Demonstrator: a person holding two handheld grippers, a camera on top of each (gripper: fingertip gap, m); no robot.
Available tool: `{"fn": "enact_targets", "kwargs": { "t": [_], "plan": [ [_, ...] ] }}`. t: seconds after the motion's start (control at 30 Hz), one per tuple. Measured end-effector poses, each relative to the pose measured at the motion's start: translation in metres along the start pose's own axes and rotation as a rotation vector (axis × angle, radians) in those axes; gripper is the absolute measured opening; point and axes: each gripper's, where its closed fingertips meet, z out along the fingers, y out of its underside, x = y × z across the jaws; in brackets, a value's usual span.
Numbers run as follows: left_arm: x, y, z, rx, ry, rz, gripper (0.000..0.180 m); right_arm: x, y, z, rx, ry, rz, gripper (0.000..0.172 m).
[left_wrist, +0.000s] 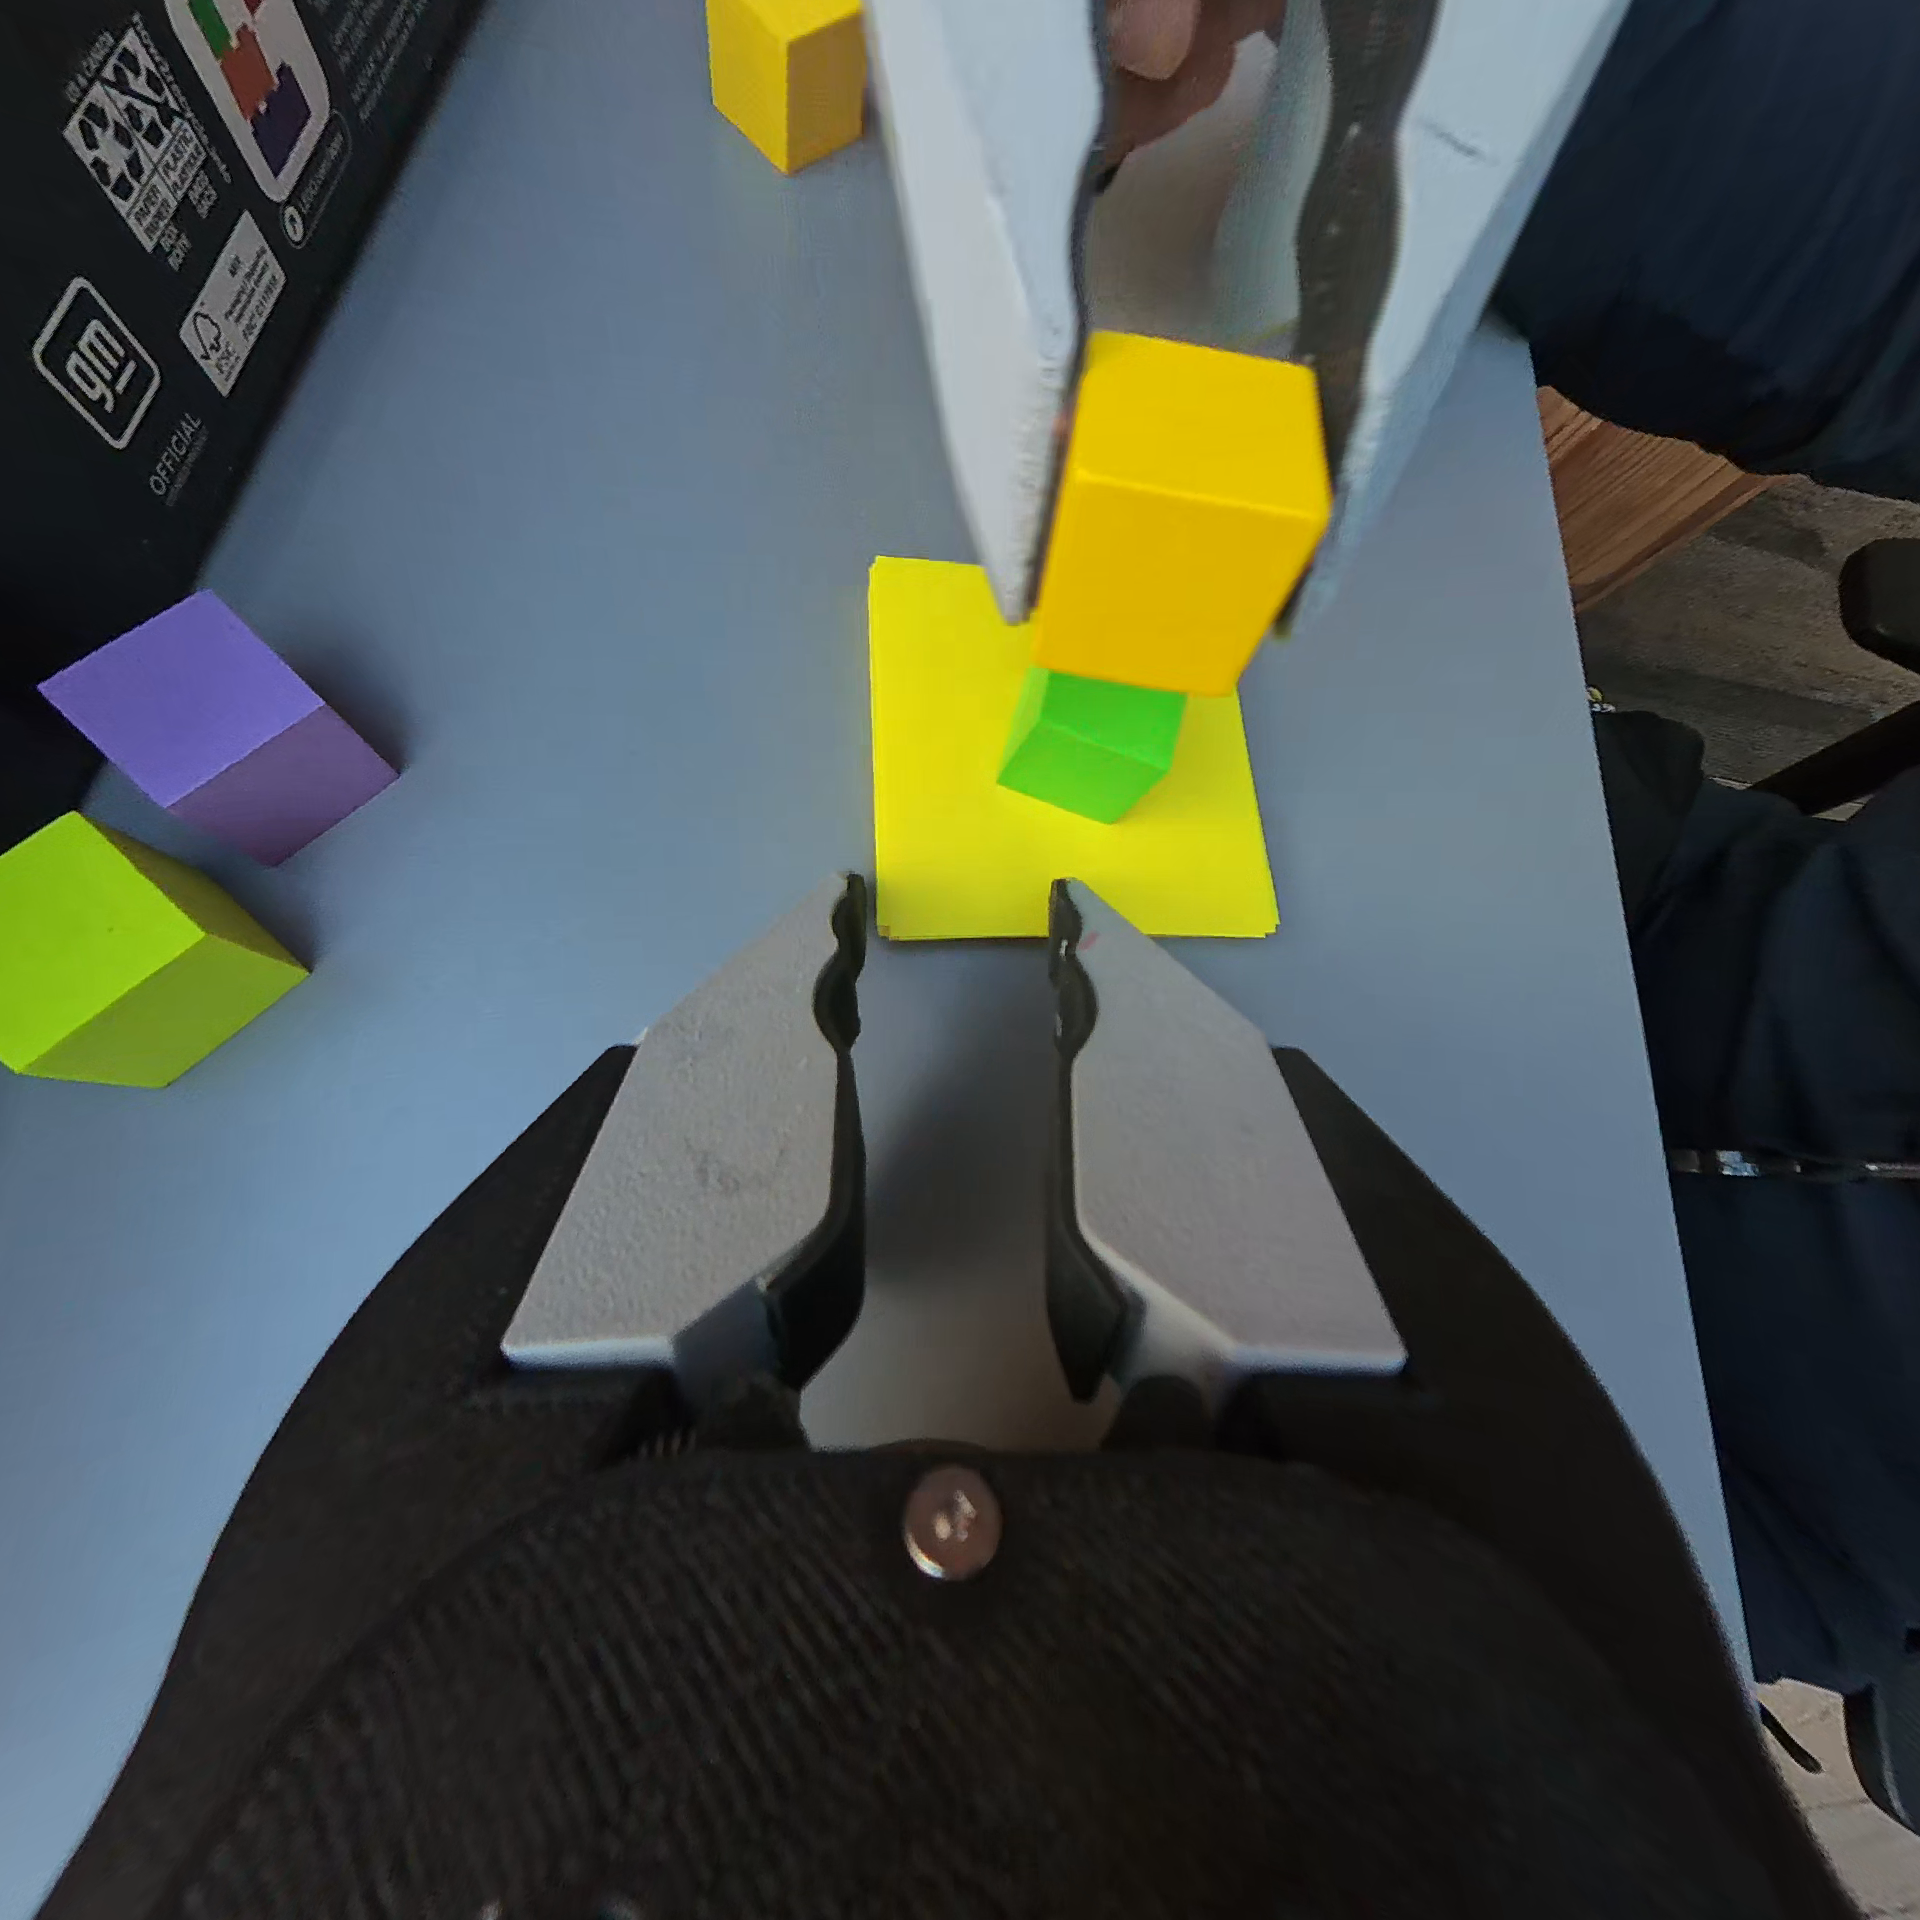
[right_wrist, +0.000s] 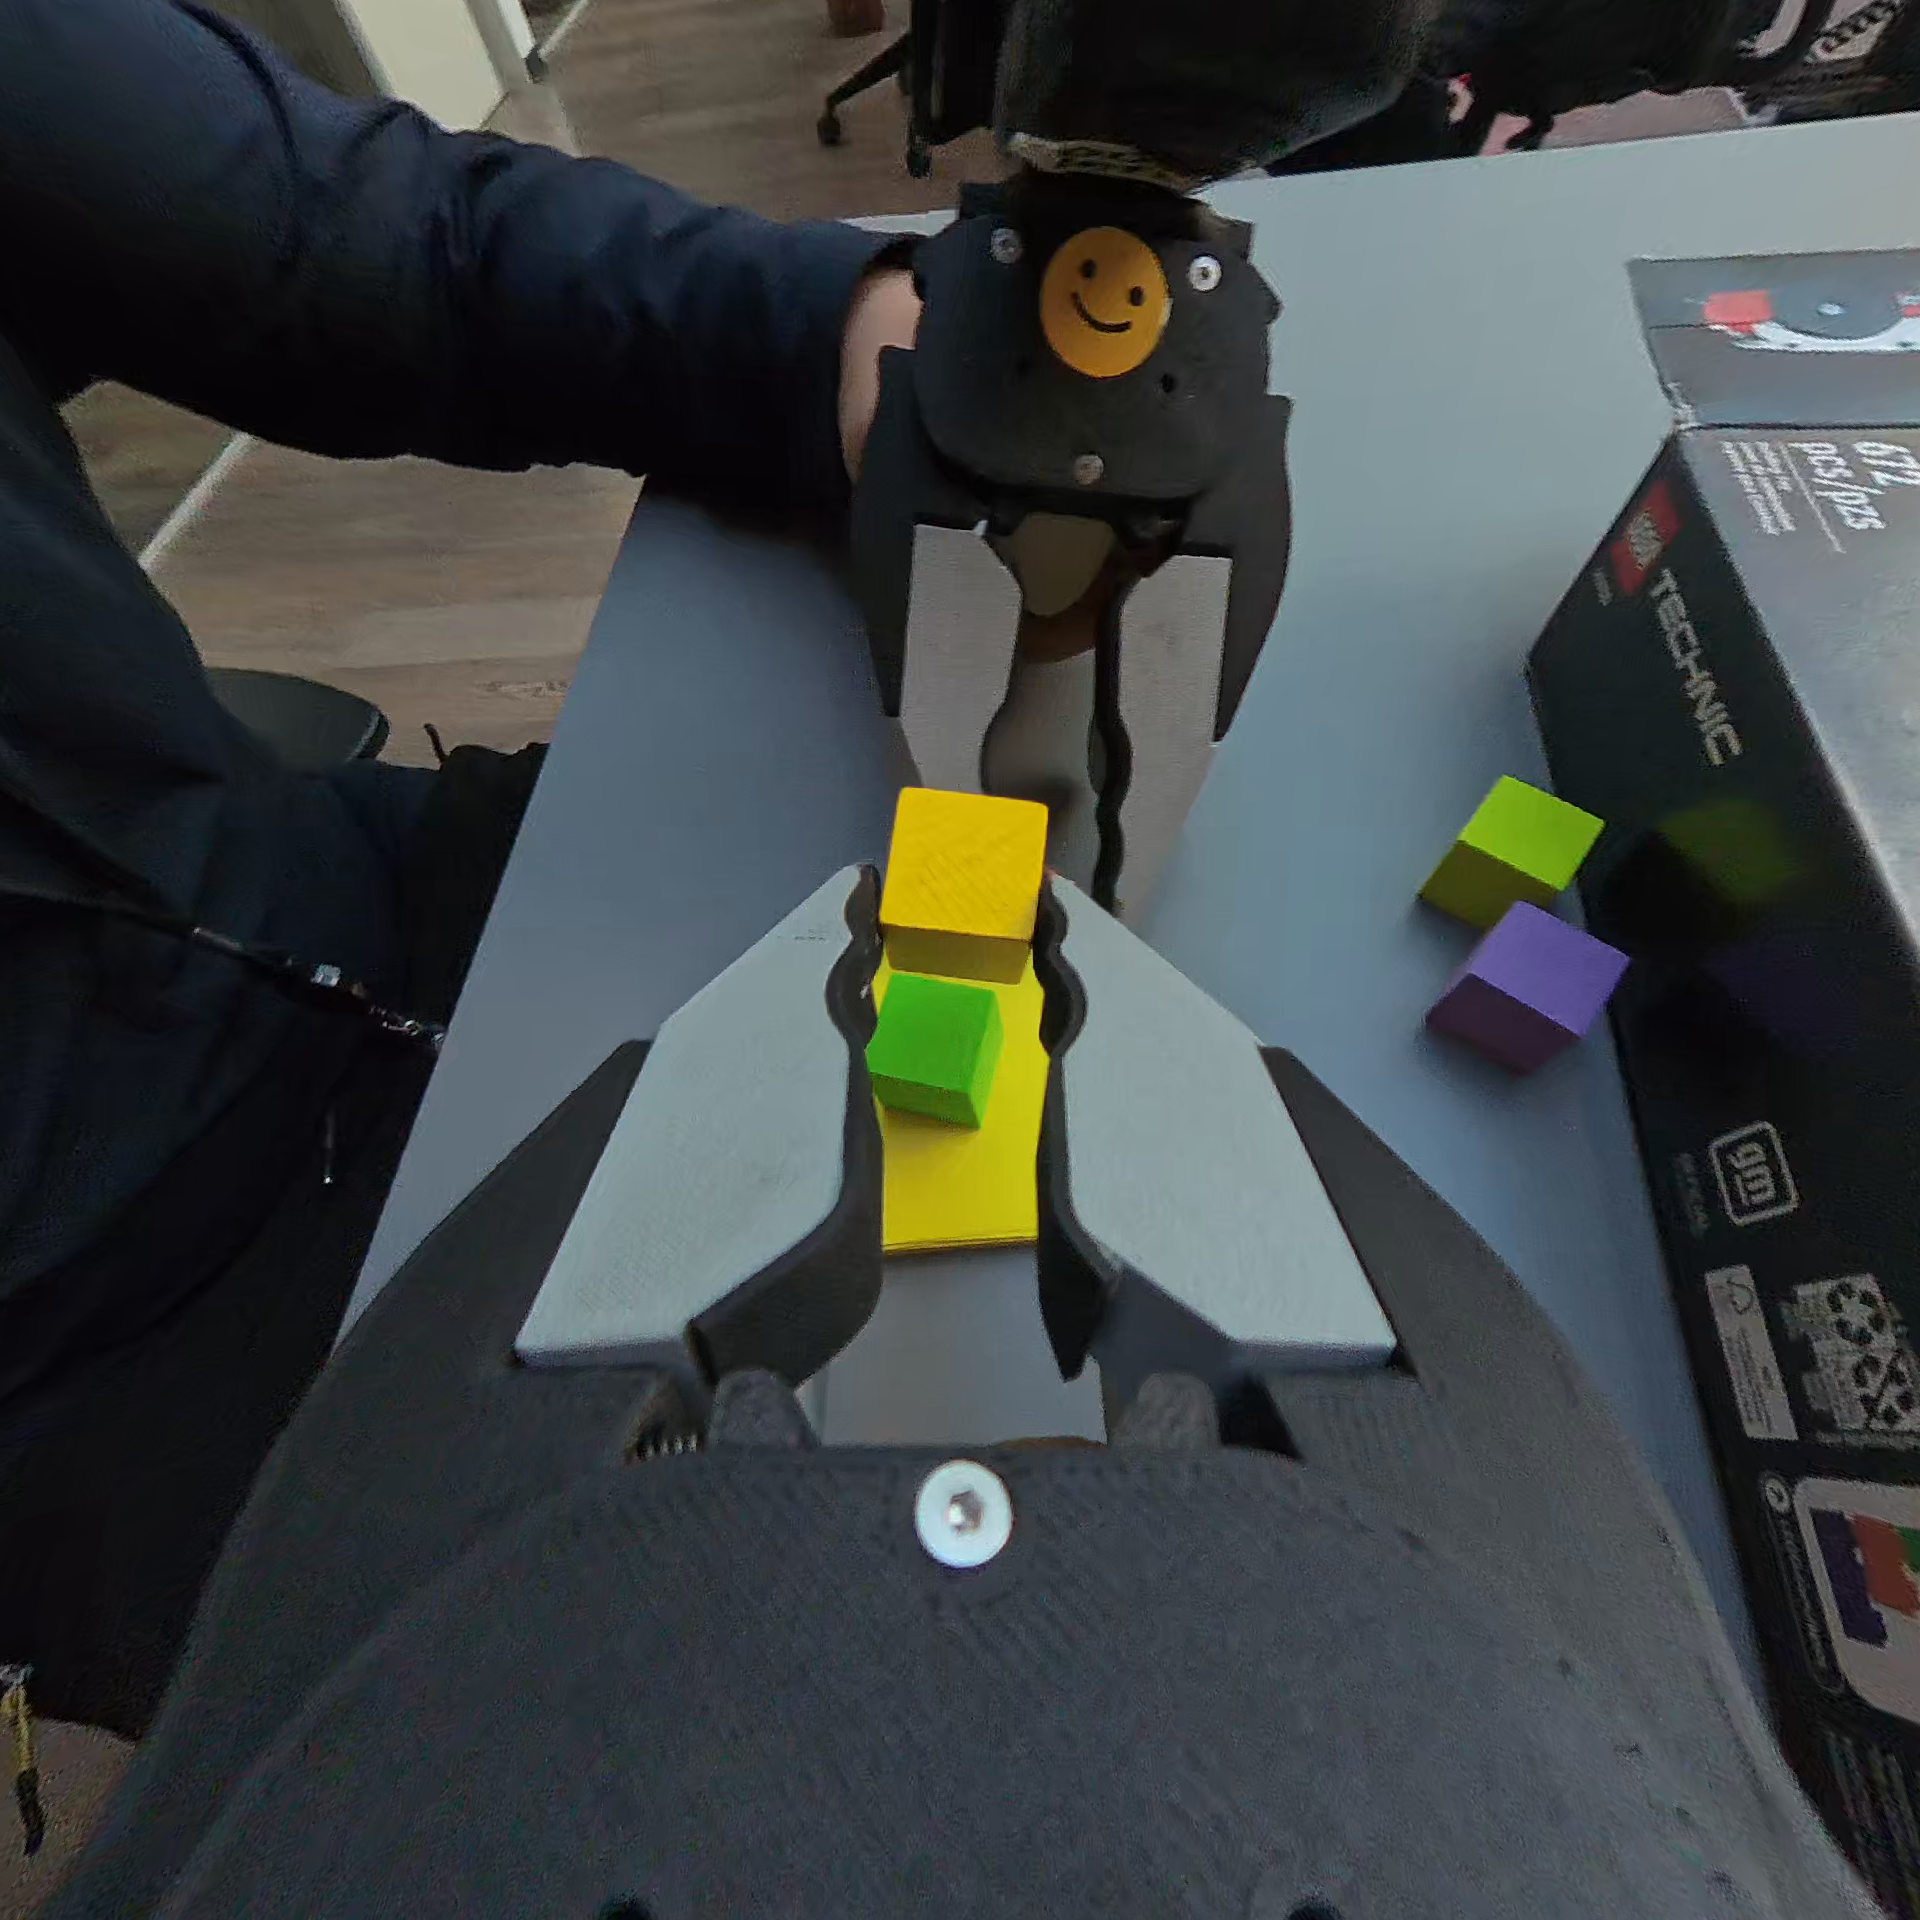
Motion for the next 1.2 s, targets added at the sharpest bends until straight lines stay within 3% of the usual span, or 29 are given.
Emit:
{"fn": "enact_targets", "kwargs": {
  "t": [0.13,0.47,0.9,0.97,1.1,1.2],
  "plan": [
    [0.000,0.000,0.000,0.003,0.004,-0.004,0.033,-0.014,0.003,0.001,-0.027,-0.062,-0.019,0.026],
    [0.000,0.000,0.000,0.001,-0.001,-0.002,0.033,-0.008,0.035,0.007,-0.190,-0.036,0.004,0.026],
    [-0.007,-0.004,-0.019,0.024,-0.021,-0.013,0.036,-0.016,0.012,0.000,-0.063,-0.093,0.036,0.030],
    [-0.019,-0.008,-0.028,0.056,-0.071,-0.028,0.035,-0.015,0.004,-0.005,-0.018,-0.084,0.028,0.030],
    [-0.075,-0.016,-0.049,0.157,-0.379,-0.098,0.028,-0.010,-0.016,-0.015,0.094,-0.056,0.014,0.026],
    [-0.102,-0.016,-0.060,0.197,-0.541,-0.161,0.039,-0.006,-0.020,-0.017,0.124,-0.038,0.016,0.025]
  ]
}}
